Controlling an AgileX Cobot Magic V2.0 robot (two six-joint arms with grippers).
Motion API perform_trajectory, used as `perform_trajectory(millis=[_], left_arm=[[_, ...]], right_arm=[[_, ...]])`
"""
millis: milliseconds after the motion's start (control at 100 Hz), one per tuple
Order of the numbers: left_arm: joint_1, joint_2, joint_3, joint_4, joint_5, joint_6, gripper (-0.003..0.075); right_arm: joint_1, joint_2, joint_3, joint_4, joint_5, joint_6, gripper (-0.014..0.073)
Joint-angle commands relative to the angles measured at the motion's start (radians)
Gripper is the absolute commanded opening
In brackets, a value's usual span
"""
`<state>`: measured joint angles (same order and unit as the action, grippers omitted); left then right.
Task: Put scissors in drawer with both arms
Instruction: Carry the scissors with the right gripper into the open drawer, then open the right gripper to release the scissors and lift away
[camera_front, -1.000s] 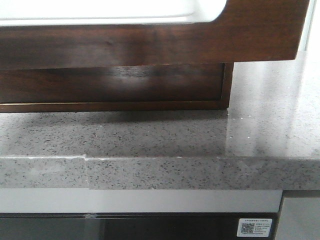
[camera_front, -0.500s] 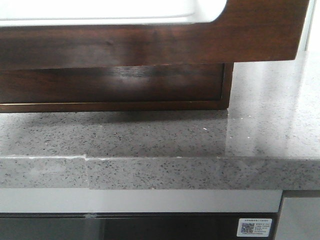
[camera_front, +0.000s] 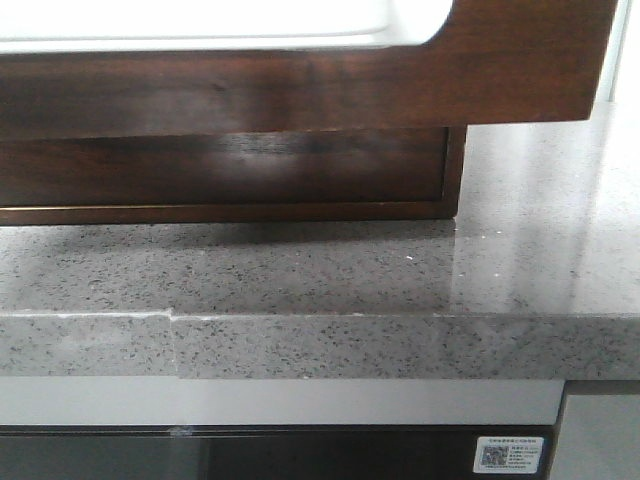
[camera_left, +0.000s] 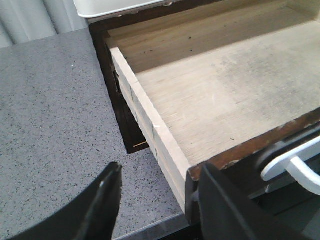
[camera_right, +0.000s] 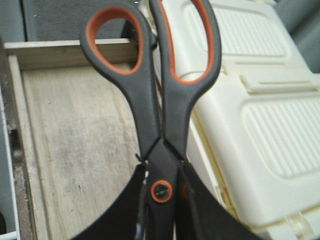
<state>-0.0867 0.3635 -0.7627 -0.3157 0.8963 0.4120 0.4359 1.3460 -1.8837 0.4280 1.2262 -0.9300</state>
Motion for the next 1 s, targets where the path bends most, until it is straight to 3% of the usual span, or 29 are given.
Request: perform_trajectory(millis=[0,520,860,930,990], left_arm=[[-0.006,0.011,-0.025,-0.025,-0.075,-0.012,0.0333],[-0.006,0.011,-0.025,-0.025,-0.075,-0.012,0.0333],[-0.006,0.011,-0.025,-0.021,-0.075,-0.012,0.0333],[-0.006,0.011,-0.025,-0.021,-0.075,-0.012,0.0333],[-0.006,0.011,-0.025,-0.021,-0.079,-0.012,0.0333]], right_arm=[[0.046,0.012,-0.025,0.033,-0.048,-0.082,-0.0041],[0.221,0.289,-0.025,-0.164,0.025,-0.082,-0.0041],[0.236,0.353,-0.025,-0.274,0.038,-0.027,-0.0039],[0.236,0.353,-0.025,-0.282,0.042,-0.023,-0.0015],[0.236,0.353,-0.027,-0.282,0.046,-0.021,0.0053]])
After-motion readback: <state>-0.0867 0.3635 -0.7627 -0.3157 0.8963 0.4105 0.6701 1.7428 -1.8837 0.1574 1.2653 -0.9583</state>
